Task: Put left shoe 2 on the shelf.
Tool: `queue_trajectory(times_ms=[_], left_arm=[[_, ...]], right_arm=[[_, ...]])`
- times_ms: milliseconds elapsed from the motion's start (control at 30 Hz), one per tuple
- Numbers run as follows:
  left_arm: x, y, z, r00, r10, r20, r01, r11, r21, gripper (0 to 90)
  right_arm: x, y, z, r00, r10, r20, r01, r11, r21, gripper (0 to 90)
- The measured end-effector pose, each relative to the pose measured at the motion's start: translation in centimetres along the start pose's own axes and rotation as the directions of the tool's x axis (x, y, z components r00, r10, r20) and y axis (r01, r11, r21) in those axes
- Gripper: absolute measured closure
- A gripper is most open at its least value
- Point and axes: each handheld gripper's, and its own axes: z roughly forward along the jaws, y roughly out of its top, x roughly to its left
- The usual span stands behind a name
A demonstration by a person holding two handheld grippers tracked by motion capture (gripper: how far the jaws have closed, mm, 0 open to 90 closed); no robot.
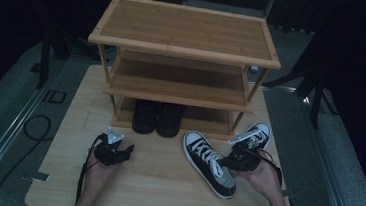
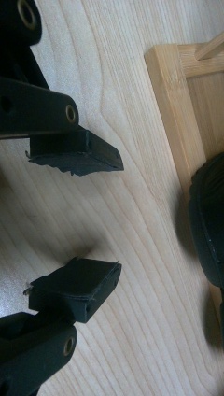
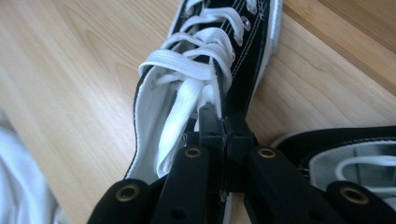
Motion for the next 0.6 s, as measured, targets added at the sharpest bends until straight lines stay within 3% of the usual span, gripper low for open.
queue_trajectory(times_ms=[600], left_arm=[[0.0,0.0,0.0,1.0,0.0,0.001,0.0,1.0,0.001,45.2]], right_arm=[[1.6,0.9,-2.2,0.9994,-0.033,-0.004,0.033,0.998,-0.057,89.4]])
